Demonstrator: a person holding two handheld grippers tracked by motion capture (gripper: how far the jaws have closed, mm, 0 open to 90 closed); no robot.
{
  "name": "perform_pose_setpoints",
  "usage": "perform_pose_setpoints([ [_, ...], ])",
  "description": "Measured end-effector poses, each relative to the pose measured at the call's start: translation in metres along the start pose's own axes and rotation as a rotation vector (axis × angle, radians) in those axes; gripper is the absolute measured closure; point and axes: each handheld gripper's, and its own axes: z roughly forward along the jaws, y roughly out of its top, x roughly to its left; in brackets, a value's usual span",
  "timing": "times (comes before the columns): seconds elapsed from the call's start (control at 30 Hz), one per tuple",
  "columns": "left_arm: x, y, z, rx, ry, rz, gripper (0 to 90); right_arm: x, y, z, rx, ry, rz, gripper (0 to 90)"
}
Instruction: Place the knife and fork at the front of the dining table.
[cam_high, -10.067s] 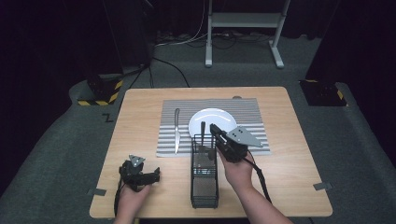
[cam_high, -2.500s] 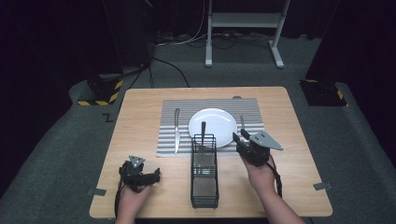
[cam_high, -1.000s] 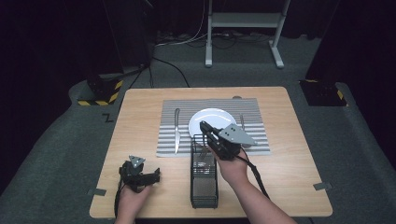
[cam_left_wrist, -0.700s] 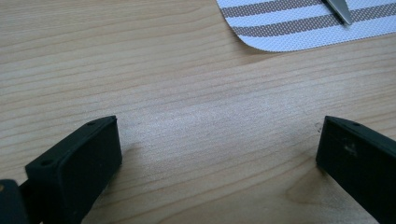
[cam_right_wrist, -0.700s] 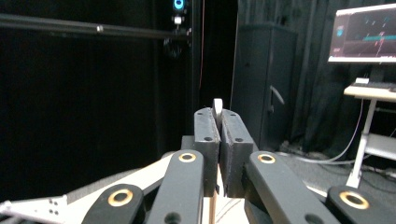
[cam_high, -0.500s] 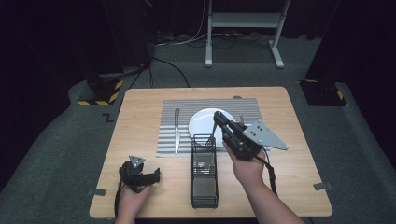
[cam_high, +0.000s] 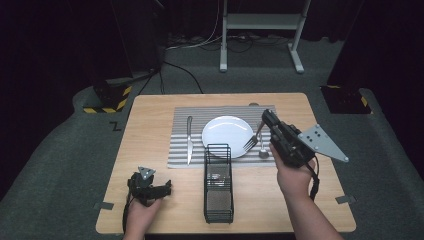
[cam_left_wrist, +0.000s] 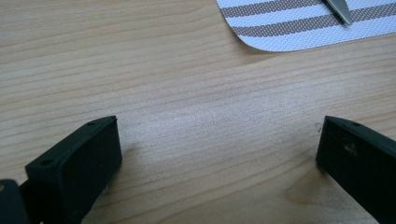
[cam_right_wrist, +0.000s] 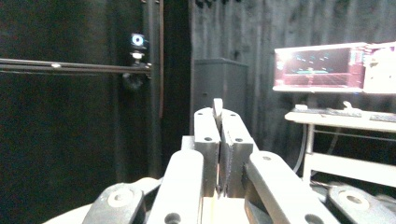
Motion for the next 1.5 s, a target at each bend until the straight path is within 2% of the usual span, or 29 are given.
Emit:
perform_pose_setpoints([
  [0.17, 0.0, 0.0, 0.0, 0.0, 0.0, 0.0, 0.2, -0.025, -0.012, -0.008, 0.032, -0.063, -0.005, 86.9],
  [0.37, 0.0, 0.0, 0.0, 0.0, 0.0, 0.0, 0.2, -0.056, -0.036, -0.015, 0.094, -0.128, -0.006, 87.0],
  [0.53, 0.0, 0.0, 0.0, 0.0, 0.0, 0.0, 0.2, -0.075, -0.056, -0.017, 0.14, -0.169, 0.005, 86.9],
  [0.63, 0.0, 0.0, 0.0, 0.0, 0.0, 0.0, 0.2, -0.084, -0.069, -0.015, 0.175, -0.177, 0.006, 87.0],
  [0.97, 0.0, 0.0, 0.0, -0.001, 0.0, -0.002, 0.3, -0.1, -0.098, -0.005, 0.265, -0.21, 0.008, 87.0],
  [1.27, 0.0, 0.0, 0.0, 0.0, 0.001, -0.001, 0.3, -0.109, -0.109, 0.007, 0.303, -0.219, 0.002, 87.0],
  [1.5, 0.0, 0.0, 0.0, -0.001, 0.0, -0.002, 0.3, -0.114, -0.111, 0.017, 0.329, -0.217, -0.017, 87.0],
])
